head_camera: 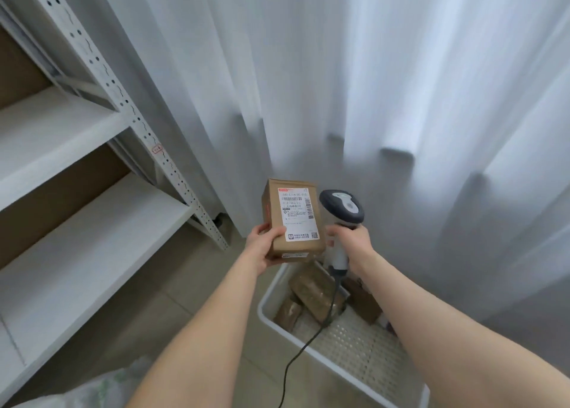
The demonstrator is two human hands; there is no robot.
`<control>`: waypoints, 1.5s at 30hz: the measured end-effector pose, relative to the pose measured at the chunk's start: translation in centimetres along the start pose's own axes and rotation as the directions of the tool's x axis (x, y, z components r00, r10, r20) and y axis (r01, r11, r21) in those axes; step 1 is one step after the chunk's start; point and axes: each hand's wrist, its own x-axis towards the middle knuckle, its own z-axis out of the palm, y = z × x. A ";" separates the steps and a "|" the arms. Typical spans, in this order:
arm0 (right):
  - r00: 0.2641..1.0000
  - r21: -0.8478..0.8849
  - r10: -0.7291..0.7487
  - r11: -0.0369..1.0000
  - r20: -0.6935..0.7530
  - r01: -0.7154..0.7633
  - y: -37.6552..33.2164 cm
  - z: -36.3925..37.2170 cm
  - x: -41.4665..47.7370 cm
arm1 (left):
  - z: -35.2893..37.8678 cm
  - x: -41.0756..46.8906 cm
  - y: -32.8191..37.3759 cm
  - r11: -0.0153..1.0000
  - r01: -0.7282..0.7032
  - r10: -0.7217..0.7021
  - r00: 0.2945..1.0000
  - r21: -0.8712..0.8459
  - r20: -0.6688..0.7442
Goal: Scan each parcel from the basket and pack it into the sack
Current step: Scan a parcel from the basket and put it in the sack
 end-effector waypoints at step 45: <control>0.985 -0.151 -0.012 0.988 0.173 0.038 -8.1 12.7 -18.3 | -14.5 -8.2 6.5 0.978 -0.196 0.198 0.980 0.074 -0.024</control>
